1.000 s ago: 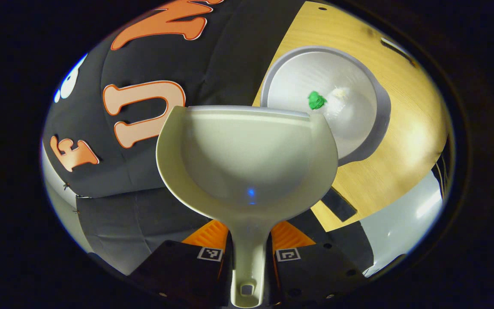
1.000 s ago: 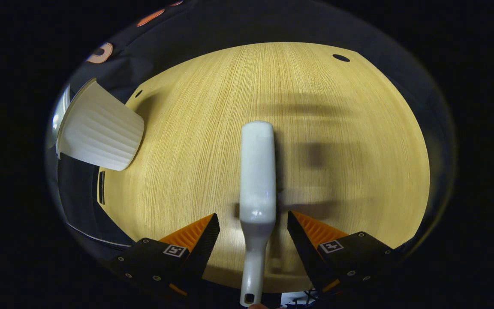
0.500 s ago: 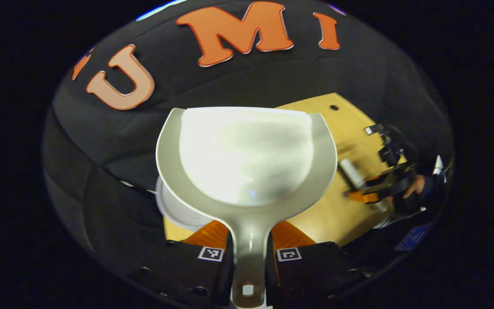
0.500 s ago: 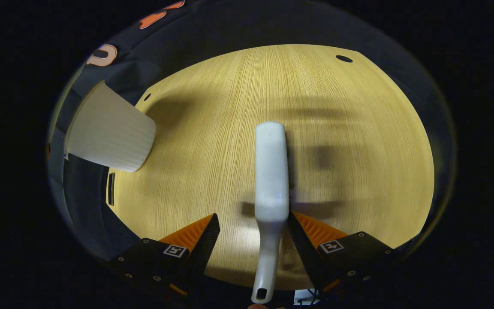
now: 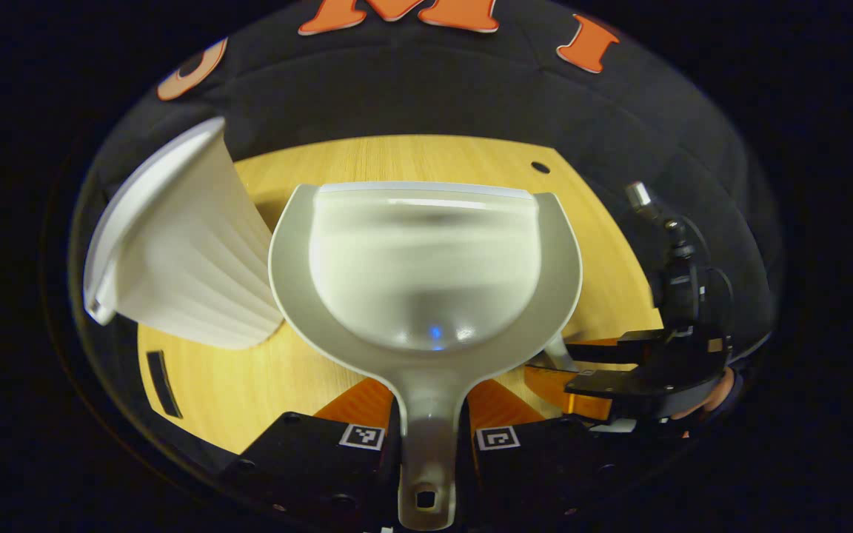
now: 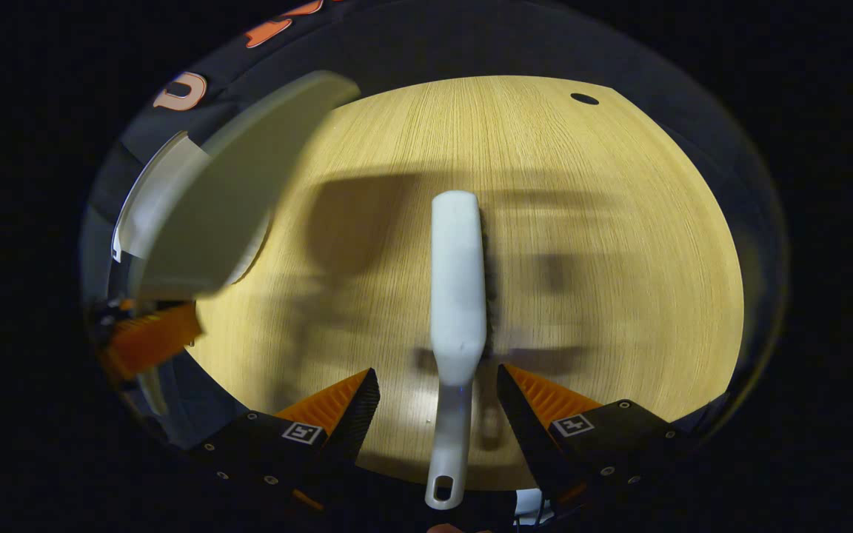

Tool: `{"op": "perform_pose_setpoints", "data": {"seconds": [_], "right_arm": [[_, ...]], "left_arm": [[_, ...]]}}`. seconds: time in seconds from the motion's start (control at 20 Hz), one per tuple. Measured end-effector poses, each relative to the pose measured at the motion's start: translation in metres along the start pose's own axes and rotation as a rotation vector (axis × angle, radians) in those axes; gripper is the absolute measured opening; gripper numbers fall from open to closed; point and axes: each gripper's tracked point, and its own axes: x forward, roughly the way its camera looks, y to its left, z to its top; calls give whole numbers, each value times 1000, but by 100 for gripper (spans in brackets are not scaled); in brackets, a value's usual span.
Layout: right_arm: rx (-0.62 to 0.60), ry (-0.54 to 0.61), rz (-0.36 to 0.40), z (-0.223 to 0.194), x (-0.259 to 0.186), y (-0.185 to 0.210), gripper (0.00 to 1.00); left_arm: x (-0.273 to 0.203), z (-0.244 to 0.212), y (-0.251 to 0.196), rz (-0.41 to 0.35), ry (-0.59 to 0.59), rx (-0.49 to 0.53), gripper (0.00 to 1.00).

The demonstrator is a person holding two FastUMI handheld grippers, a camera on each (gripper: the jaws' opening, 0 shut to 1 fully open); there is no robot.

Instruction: Pick up the small broom and dustpan from the desktop, sweep the trash into the dustpan with the broom, and then empty the trash into the garbage bin.

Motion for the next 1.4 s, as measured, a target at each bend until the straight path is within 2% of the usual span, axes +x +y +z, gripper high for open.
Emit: {"op": "perform_pose_setpoints", "data": {"seconds": [0.2, 0.3, 0.35, 0.45, 0.8, 1.1, 1.15, 1.2, 1.25, 1.4], "right_arm": [[-5, 22, 9, -12, 1, 5, 97], [-11, 33, 10, -16, 0, 9, 97], [-11, 38, 12, -15, 0, 10, 97], [-9, 43, 18, -16, 1, 13, 97], [7, 49, 13, -17, 2, 14, 97], [23, 36, 9, -15, -1, 10, 97], [27, 31, 14, -15, -3, 9, 97], [32, 22, 11, -14, -7, 8, 97], [35, 5, 13, -11, -14, 6, 97], [46, -65, -8, 5, -34, -1, 97]], "left_arm": [[50, -28, 9, 8, 88, -106, 31], [56, -34, -11, 28, 90, -96, 31], [58, -28, -6, 38, 102, -93, 31], [48, -16, -2, 30, 122, -111, 31], [33, -9, -8, 54, 137, -75, 31], [26, -2, -8, 63, 131, -45, 38], [22, 0, -8, 74, 122, -40, 41], [17, 1, -4, 95, 113, -37, 49], [9, 3, -1, 101, 108, -37, 69], [-17, 13, -5, 86, 65, -55, 73]]}}
